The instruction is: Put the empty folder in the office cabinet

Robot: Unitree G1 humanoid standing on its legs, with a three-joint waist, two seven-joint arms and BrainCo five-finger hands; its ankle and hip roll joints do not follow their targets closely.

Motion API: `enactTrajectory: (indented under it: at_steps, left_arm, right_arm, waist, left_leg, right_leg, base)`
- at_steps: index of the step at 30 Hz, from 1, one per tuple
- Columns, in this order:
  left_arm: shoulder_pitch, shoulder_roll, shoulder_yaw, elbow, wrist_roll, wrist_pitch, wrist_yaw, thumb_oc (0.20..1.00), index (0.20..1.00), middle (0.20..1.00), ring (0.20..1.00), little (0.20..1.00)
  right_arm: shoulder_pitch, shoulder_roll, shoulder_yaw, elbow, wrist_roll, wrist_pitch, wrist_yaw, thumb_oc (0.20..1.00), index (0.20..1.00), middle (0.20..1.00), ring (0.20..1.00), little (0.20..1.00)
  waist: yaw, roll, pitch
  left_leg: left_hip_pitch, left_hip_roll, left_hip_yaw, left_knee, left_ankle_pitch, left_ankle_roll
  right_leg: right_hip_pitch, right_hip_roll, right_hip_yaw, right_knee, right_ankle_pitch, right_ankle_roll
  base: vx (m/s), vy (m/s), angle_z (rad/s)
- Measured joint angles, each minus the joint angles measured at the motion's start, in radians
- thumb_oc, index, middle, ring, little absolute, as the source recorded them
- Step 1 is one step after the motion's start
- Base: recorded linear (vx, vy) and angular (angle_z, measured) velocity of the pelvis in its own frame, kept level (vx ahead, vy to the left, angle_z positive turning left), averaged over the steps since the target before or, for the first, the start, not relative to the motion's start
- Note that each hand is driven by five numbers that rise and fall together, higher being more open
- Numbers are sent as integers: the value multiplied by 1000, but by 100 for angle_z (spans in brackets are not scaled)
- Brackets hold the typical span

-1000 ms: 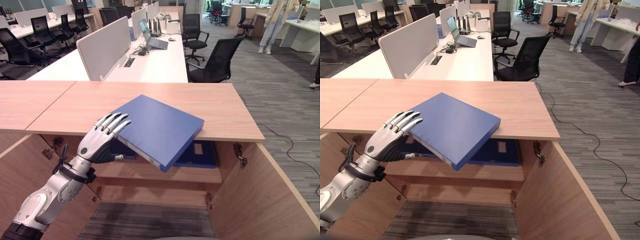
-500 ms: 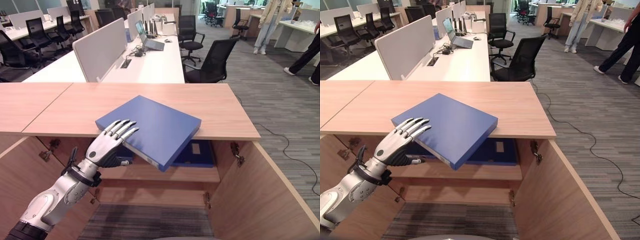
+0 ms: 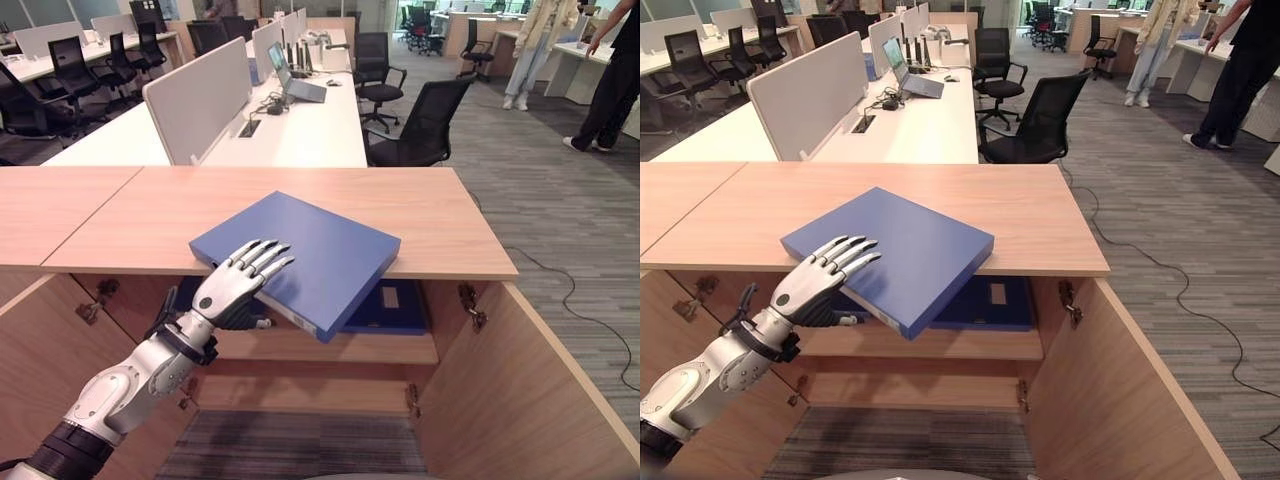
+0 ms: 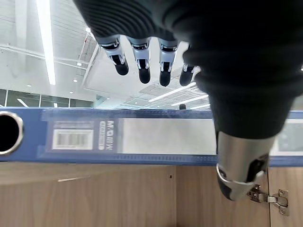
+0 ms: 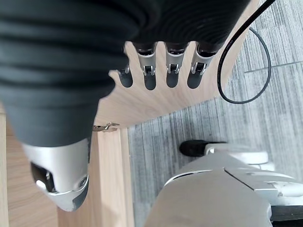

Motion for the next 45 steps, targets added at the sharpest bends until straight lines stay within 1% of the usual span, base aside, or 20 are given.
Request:
enactTrajectory:
  at_steps: [4, 11, 22, 27, 32, 33, 36, 40, 45]
  left_arm:
    - [-31, 0, -42, 22, 4, 10, 0, 1000, 1000, 1000, 1000, 1000]
    - [-32, 1, -72, 23, 38, 10, -2, 1000, 1000, 1000, 1000, 1000]
    - [-58, 1, -99, 73, 39, 12, -10, 1000, 1000, 1000, 1000, 1000]
    - [-64, -1, -115, 105, 41, 16, -7, 1000, 1000, 1000, 1000, 1000]
    - [-93, -30, -115, 146, 76, 35, 10, 1000, 1000, 1000, 1000, 1000]
    - [-94, -41, -115, 148, 77, 52, 16, 1000, 1000, 1000, 1000, 1000]
    - [-99, -48, -116, 158, 78, 56, 23, 1000, 1000, 1000, 1000, 1000]
    - [-120, -77, -124, 190, 80, 73, 32, 1000, 1000, 1000, 1000, 1000]
    - [-136, -82, -144, 208, 106, 95, 56, 1000, 1000, 1000, 1000, 1000]
  right_arm:
    - [-1, 0, 1, 0, 0, 0, 0, 1000, 1000, 1000, 1000, 1000]
    - [-1, -3, 1, 0, 0, 0, -1, 1000, 1000, 1000, 1000, 1000]
    - [-1, -7, 3, 0, 0, 1, 0, 1000, 1000, 1000, 1000, 1000]
    - [-9, -21, 5, -3, -1, 0, -2, 1000, 1000, 1000, 1000, 1000]
    - [-13, -24, 5, -3, -1, 0, -10, 1000, 1000, 1000, 1000, 1000]
    - [-14, -24, 5, -3, -1, 0, -10, 1000, 1000, 1000, 1000, 1000]
    - [-16, -24, 6, -2, -1, 0, -11, 1000, 1000, 1000, 1000, 1000]
    - [-26, -23, 7, -2, -1, 0, -14, 1000, 1000, 1000, 1000, 1000]
    - [-36, -22, 9, -2, -23, 0, -22, 1000, 1000, 1000, 1000, 1000]
  waist:
    - [0, 0, -4]
    - [-6, 3, -9]
    - [-10, 6, -11]
    - [-20, 6, -11]
    - [-20, 6, -11]
    - [-20, 6, -11]
    - [-21, 6, -11]
    - [-20, 6, -11]
    - [-22, 6, -11]
  left_leg:
    - [0, 0, 1, 0, 0, 0]
    - [0, 0, 3, 0, 0, 0]
    - [0, 0, 4, 0, 0, 0]
    - [0, 0, 6, 0, 0, 0]
    - [0, 0, 7, -1, -1, -1]
    - [0, 0, 7, -2, -4, -5]
    - [0, 0, 7, 0, -3, -5]
    - [-1, 0, 7, 0, -3, -4]
    - [0, 0, 8, 0, 0, 0]
  right_leg:
    - [-1, 0, 1, 0, 0, 0]
    - [-1, 0, 2, 0, 1, 0]
    - [-2, 0, 3, 0, 1, 0]
    - [-3, 0, 5, 0, 2, -1]
    - [-3, 0, 5, 0, 3, -1]
    - [-3, 0, 6, 0, 3, -1]
    - [-4, 0, 6, 0, 3, -1]
    - [-4, 0, 6, 0, 3, -1]
    - [-4, 0, 7, 0, 3, -1]
  base:
    - [0, 0, 0]
    - [0, 0, 0]
    - [0, 0, 0]
    - [0, 0, 0]
    - [0, 0, 0]
    - [0, 0, 0]
    - [0, 0, 0]
    - [0, 0, 0]
    - [0, 0, 0]
